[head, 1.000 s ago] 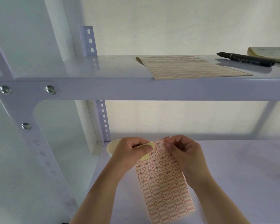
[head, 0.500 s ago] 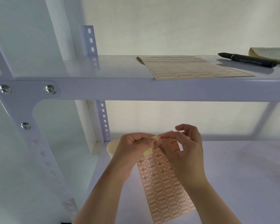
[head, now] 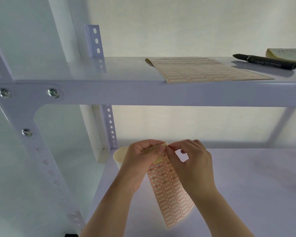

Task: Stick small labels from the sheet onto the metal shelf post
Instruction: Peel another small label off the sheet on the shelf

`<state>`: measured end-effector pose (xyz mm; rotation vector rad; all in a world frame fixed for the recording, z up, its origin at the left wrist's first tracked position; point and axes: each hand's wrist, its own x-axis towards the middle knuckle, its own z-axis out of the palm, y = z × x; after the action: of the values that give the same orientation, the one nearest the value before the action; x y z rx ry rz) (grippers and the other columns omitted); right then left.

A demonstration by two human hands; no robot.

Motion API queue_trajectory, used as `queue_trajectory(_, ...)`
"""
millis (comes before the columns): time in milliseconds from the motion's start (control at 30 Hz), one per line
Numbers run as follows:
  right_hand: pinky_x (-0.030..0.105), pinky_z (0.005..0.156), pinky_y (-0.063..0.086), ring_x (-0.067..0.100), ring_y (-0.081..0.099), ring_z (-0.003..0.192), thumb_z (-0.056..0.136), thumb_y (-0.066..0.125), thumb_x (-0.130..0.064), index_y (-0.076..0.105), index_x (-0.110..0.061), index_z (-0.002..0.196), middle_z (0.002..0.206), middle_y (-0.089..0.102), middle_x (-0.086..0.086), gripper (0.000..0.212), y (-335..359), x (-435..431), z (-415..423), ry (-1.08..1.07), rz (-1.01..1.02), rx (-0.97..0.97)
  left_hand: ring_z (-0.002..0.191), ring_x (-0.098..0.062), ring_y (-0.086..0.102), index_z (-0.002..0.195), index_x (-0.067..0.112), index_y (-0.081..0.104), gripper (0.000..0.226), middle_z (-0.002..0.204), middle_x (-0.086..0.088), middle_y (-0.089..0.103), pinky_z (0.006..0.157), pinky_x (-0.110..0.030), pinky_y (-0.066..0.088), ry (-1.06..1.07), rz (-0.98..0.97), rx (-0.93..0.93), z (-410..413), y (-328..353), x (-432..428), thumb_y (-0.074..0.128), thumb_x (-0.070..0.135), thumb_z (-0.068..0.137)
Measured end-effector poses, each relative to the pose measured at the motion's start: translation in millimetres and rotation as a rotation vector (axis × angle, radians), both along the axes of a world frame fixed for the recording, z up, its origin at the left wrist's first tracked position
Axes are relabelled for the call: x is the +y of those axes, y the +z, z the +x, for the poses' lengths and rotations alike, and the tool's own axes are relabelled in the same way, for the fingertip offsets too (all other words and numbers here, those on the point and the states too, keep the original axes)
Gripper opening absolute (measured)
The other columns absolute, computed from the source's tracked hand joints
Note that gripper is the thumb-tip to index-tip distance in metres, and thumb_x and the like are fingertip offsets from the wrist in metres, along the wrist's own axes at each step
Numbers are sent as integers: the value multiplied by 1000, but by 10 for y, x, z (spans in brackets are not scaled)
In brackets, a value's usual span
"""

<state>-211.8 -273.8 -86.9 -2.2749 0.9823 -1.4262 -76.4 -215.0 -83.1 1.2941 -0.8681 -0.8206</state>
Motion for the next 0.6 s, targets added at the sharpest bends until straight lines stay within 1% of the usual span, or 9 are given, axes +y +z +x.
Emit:
queue_trajectory(67,14,68,42,2,59,79,82,78,-21,77,-25,80,76,66,-25,5,11,-17,-16,41,57,-6,90,-30,74,90,17,82,10,86,-8,80,89,-49,58,11,1,-2,11,-11,-4,72,14,87)
queue_trajectory(100,10,68,40,0,59,80,83,77,-21,77,-25,80,75,65,-27,5,14,-24,-26,59,80,-3,88,-29,75,90,17,82,10,85,-8,80,89,-48,58,13,2,-7,15,-15,-5,73,13,87)
queue_trajectory(200,9,67,40,1,60,80,85,74,-20,76,-27,81,75,63,-30,8,10,-54,-41,104,145,1,85,-25,76,91,15,82,11,84,-7,80,86,-45,60,16,1,-14,17,-21,-9,72,10,86)
queue_trajectory(267,8,65,40,2,61,79,86,72,-20,75,-27,82,75,65,-27,9,6,-68,-47,130,184,-5,83,-23,76,89,17,81,13,83,-5,80,84,-42,61,22,7,-16,10,-20,-13,72,9,87)
queue_trajectory(333,10,64,43,5,60,77,87,71,-20,73,-30,81,74,67,-24,12,7,-80,-54,161,224,-18,84,-23,76,86,21,81,16,82,-3,80,83,-40,61,22,16,-21,4,-22,-19,71,8,87)
queue_trajectory(467,12,61,45,5,61,78,88,70,-20,69,-38,77,74,69,-22,21,14,-93,-63,187,254,-24,88,-26,75,85,21,81,18,85,-6,80,85,-42,61,24,28,-24,8,-37,-34,71,7,88)
queue_trajectory(600,8,62,44,-1,60,79,89,69,-17,66,-40,77,74,67,-25,26,24,-107,-62,178,233,-1,91,-31,76,86,21,82,18,88,-9,80,87,-47,61,15,34,-24,10,-33,-34,71,8,88)
